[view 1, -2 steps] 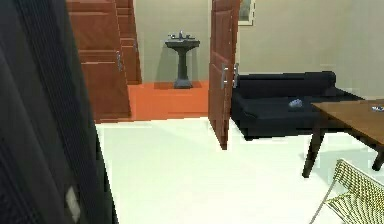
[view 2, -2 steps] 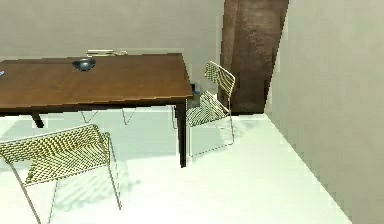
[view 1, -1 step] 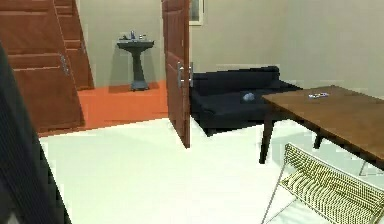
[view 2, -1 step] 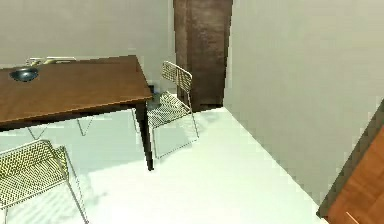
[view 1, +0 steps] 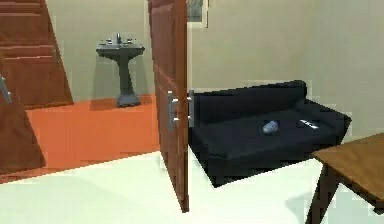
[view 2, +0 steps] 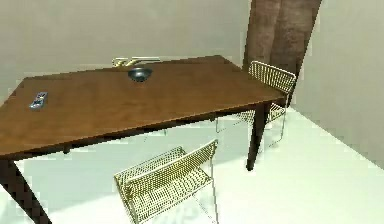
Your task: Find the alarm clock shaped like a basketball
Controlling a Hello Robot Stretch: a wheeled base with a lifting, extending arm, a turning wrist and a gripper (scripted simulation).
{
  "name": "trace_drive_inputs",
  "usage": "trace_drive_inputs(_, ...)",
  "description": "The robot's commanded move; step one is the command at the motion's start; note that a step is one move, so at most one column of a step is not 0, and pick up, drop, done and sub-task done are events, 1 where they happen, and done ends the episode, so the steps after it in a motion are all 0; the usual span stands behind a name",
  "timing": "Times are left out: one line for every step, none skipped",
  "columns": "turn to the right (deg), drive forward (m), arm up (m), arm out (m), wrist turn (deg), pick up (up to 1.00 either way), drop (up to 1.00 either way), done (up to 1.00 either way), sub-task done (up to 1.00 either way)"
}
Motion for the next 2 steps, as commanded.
trace_drive_inputs(-27.0, 0.00, 0.00, 0.00, 0.0, 0.00, 0.00, 0.00, 0.00)
trace_drive_inputs(0.0, 1.00, 0.00, 0.00, 0.0, 0.00, 0.00, 0.00, 0.00)
